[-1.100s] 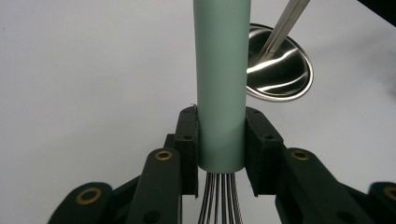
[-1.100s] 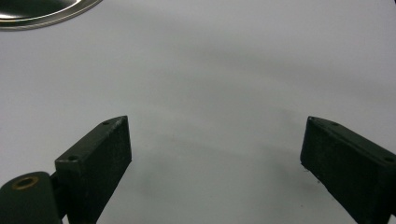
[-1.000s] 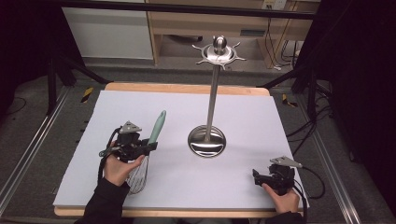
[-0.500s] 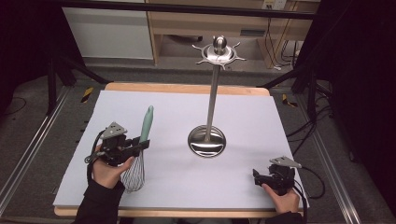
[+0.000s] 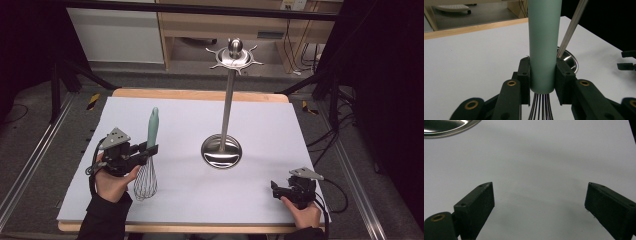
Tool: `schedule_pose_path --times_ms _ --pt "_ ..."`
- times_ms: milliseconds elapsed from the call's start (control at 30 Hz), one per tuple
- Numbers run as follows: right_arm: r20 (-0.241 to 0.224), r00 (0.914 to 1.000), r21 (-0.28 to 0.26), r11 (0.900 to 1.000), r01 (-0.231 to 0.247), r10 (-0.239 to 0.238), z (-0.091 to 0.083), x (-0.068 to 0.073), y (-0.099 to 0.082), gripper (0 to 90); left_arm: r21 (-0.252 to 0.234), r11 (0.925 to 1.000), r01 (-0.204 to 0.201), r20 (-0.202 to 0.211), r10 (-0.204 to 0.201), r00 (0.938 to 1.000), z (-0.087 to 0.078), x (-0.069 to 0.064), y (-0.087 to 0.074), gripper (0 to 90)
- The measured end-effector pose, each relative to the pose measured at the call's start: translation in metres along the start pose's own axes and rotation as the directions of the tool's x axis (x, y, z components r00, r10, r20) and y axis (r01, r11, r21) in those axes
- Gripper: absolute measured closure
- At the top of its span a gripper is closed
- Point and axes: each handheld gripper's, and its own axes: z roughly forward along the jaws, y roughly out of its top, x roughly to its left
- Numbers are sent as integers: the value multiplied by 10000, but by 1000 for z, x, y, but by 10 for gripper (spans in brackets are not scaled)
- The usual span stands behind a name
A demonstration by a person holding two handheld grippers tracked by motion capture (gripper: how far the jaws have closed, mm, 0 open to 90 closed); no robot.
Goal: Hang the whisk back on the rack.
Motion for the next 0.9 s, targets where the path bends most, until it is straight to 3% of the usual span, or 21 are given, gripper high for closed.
schedule_pose_path --times_ms 400,900 --pt "-28 10000 16 10000 -3 3 0 0 1 94 -576 9982 -151 68 156 9999 -4 -2 12 689" --pt "6 10000 17 10000 31 -31 1 -1 1 94 -1097 9931 -411 500 469 9976 2 -15 31 689"
